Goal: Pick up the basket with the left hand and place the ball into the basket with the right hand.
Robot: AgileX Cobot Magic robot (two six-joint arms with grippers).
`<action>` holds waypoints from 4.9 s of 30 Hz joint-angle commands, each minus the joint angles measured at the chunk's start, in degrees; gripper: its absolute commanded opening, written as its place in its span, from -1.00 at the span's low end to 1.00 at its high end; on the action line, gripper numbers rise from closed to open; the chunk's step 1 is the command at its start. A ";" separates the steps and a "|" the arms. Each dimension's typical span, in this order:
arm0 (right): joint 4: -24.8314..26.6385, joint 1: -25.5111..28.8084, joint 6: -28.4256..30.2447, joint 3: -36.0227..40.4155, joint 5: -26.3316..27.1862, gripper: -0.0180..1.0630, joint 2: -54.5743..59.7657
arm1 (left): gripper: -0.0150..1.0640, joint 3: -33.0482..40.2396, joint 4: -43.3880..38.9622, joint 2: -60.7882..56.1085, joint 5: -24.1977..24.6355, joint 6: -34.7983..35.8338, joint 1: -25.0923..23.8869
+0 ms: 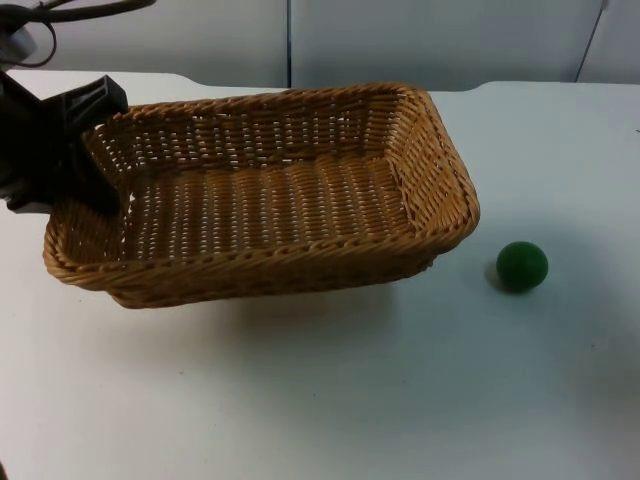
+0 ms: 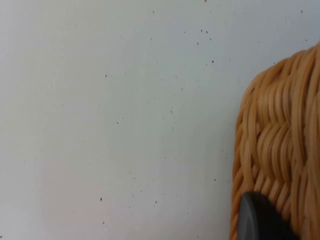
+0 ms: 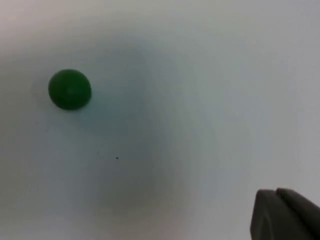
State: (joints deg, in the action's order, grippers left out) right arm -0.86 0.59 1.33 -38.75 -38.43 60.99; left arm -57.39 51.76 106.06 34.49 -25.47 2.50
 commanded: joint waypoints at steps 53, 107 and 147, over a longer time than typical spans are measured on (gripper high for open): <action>3.91 -17.68 -5.40 -20.93 21.95 -0.57 54.23 | -0.97 0.13 1.79 -0.91 -6.34 0.10 -0.18; 22.15 -37.72 23.89 -59.25 -15.36 -0.97 59.08 | -0.97 0.13 2.30 -0.91 6.49 -4.37 -0.18; 18.96 -37.72 19.72 -59.43 -12.20 0.29 62.99 | -0.97 0.13 2.30 -0.91 6.40 -4.48 -0.18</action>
State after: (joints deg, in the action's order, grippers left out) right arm 18.38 -36.94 23.13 -97.78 -51.07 124.22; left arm -57.39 52.10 106.06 39.82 -29.99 2.50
